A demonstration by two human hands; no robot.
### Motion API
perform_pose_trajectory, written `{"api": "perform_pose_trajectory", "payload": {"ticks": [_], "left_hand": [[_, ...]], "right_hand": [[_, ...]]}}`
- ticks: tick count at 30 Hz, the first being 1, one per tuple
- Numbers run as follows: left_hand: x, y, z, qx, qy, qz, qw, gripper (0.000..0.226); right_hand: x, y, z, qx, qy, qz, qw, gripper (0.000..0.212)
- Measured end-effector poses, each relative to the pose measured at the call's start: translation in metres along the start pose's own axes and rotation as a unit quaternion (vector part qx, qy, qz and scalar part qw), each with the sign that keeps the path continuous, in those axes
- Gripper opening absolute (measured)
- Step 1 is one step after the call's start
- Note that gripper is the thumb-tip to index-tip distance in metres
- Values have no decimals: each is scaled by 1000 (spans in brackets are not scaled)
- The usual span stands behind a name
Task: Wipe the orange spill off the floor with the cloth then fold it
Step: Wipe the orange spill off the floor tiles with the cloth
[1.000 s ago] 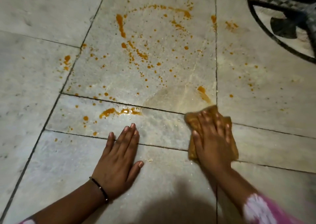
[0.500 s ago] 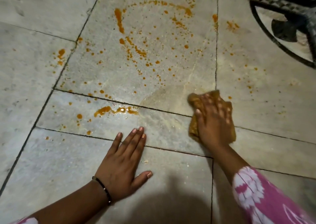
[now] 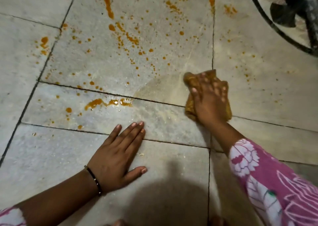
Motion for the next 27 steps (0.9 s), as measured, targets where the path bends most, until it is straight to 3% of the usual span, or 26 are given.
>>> {"api": "perform_pose_trajectory", "payload": {"ticks": [3,6,9,12,15,18,22,27], "left_hand": [[0,0,-1,1,6,-2,1000,86],[2,1,-1,5,13,4,1000,86],[1,1,-1,7,9,-3,1000,85],[-1,0,0,5,5,-1,1000,84],[-1,1,0,7,4,4,1000,84],[0,1,0,5,11,8,1000,84],[0,0,0,1,14,8,1000,84],[-8,1,5,-2,39,0,999,83]], "right_hand": [[37,14,57,34,-87,-11,996,58],[-2,3,116,32,-130,-21,991,60],[-83,-17,95,-4,6,-30,1000,58],[-93,-21,29,-26,76,-14,997,53],[-37,-4,-1,-1,31,-19,999,53],[17,15,45,34,-38,-29,998,58],[-6,-2,135,40,-117,-20,992,58],[-109,-25,99,-32,118,-9,992,58]]}}
Point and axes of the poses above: each hand's wrist, its own z-axis away from the middle knuckle, its own y-axis out of the back of the hand, x = y × z, the point moved 9 cm from there along -z, towards the middle knuckle, and after that the axes turned 2 degrees about -z, right-handed, at the moved point
